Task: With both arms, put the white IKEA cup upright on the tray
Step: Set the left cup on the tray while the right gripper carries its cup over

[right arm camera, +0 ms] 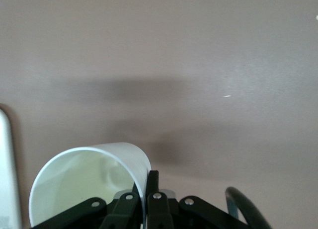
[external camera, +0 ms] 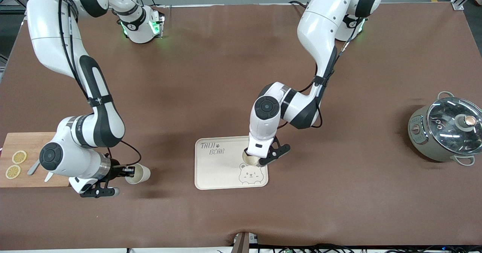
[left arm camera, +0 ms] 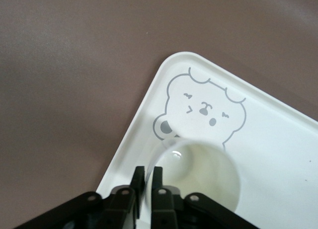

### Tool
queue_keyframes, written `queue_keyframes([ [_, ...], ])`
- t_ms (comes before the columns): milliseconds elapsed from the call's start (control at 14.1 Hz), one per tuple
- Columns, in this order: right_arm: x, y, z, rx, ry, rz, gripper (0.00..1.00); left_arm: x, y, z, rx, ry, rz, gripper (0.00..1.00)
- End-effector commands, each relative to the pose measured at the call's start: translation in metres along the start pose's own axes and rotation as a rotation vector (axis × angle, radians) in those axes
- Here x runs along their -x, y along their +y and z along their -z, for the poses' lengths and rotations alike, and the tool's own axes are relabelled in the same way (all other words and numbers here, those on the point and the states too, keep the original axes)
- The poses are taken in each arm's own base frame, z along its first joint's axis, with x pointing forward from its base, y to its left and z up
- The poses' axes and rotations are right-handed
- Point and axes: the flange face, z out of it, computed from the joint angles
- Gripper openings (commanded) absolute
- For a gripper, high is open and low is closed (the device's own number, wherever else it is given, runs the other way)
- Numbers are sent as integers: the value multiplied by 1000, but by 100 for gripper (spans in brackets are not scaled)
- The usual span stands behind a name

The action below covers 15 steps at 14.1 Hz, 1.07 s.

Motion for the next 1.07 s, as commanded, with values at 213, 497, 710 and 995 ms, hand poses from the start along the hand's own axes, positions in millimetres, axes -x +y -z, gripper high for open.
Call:
queue_keyframes([
  [213,12,-95,7,-15,-13,-145,0,-11,5,25,15,54,-4,93],
  [497,25,-169,11,-20,9,-229,0,-39,-2,61,32,59,6,100],
  [710,34,-204,5,-33,36,-269,0,-73,-21,101,19,40,3,100],
  [995,48,-247,-25,-46,71,-302,0,-121,-60,145,-13,4,-44,100],
])
